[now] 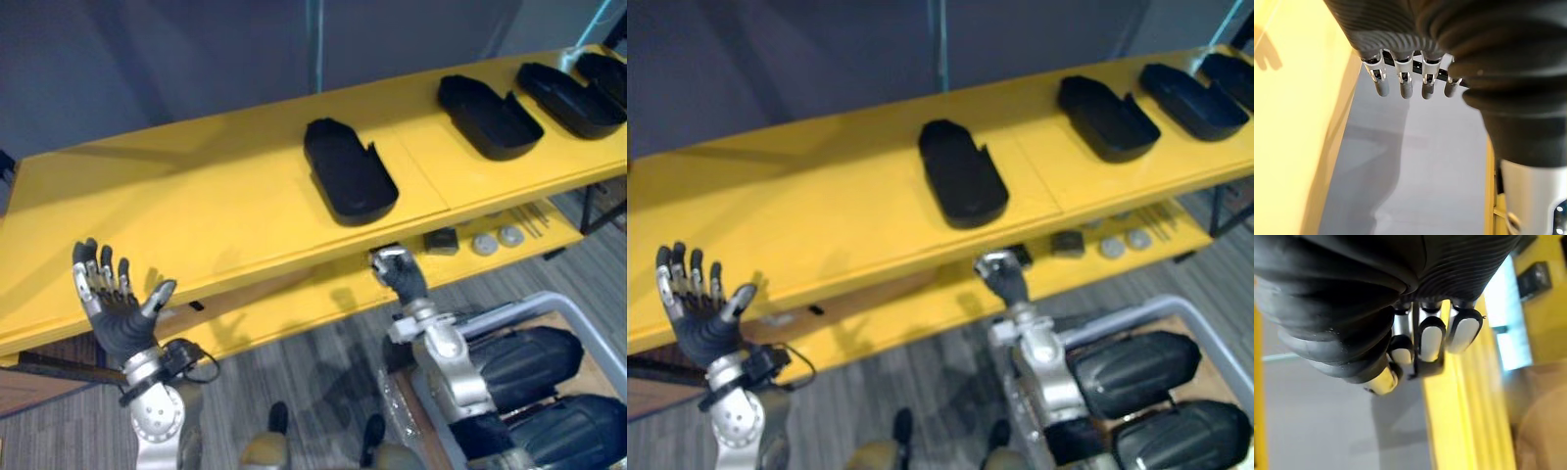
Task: Walk over and take plastic housings, then place them on the shelf
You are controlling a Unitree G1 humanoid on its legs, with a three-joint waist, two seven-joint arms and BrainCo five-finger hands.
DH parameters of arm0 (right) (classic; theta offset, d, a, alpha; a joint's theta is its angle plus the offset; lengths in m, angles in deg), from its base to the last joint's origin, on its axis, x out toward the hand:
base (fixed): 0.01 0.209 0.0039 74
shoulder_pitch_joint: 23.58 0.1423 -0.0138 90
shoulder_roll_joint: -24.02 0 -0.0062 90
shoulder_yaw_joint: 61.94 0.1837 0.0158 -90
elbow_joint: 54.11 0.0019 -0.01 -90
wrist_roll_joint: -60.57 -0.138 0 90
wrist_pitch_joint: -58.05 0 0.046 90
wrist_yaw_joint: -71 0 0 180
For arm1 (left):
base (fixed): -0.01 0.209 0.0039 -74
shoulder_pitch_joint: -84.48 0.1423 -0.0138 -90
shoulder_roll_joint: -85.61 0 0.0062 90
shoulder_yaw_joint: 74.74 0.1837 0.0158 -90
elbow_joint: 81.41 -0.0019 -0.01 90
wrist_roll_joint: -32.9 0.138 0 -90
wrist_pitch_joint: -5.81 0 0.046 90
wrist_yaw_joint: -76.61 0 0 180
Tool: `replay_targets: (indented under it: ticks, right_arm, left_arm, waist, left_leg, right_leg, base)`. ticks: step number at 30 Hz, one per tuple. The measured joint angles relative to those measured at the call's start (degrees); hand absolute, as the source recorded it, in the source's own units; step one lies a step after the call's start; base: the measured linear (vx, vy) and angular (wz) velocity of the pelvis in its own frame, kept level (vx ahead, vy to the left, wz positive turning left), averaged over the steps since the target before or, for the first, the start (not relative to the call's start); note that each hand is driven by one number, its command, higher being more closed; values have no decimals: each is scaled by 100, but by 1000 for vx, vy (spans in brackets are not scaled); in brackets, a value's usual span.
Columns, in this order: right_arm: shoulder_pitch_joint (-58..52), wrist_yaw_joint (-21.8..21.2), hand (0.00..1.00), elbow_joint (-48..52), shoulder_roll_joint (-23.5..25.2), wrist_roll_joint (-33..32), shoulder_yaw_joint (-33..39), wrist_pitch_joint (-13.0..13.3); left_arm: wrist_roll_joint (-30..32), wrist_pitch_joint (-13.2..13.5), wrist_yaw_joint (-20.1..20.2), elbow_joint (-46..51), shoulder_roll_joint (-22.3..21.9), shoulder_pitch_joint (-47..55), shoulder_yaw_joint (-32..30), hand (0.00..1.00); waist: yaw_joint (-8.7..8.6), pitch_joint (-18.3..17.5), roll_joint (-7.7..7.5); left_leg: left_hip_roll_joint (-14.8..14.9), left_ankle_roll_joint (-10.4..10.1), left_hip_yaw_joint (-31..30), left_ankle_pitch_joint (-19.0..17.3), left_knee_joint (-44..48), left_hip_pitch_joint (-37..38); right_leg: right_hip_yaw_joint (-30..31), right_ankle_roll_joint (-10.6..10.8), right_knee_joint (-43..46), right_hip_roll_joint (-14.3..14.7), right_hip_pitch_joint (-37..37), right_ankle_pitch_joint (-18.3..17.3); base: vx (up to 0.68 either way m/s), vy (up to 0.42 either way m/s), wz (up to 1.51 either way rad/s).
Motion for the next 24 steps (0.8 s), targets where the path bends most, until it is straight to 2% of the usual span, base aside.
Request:
replay_targets:
  ticks: [4,14,18,19,24]
  right_arm:
    - [264,16,100,-179,-1,5,-86,3]
    - [607,389,100,-669,-4,4,-81,-8]
    - [889,505,100,-948,-5,3,21,-8]
    - [1319,631,100,-1317,-36,-6,222,-10]
    - [1527,719,100,-1550,-53,-9,306,-10]
  left_arm:
    - [0,-13,-6,0,-1,-8,10,0]
    - [-3,-81,-1,95,-1,-8,14,0]
    - [-4,-81,1,94,-2,-14,23,0]
    - [-4,-84,-6,94,-3,-18,27,0]
    - [-5,-85,-39,94,-3,-21,24,0]
  waist:
    - [-10,-18,29]
    - [-6,-27,33]
    - [-5,-122,51]
    - [-4,-140,75]
    - [-1,-140,75]
  left_leg:
    - [0,0,-3,0,-3,-3]
    - [-55,0,-119,9,-2,-71]
    - [-81,5,-124,13,-2,-74]
    - [-106,30,-141,32,-3,-77]
    - [-141,49,-164,46,-4,-77]
  right_leg:
    - [-5,1,-14,3,0,0]
    - [-140,8,-39,-7,12,5]
    - [-141,15,-39,-29,13,10]
    - [-148,30,-29,-69,14,20]
    - [-162,33,0,-95,12,20]
  base:
    - [0,0,0]
    - [3,-5,6]
    - [-7,9,1]
    - [-36,37,4]
    - [-10,8,2]
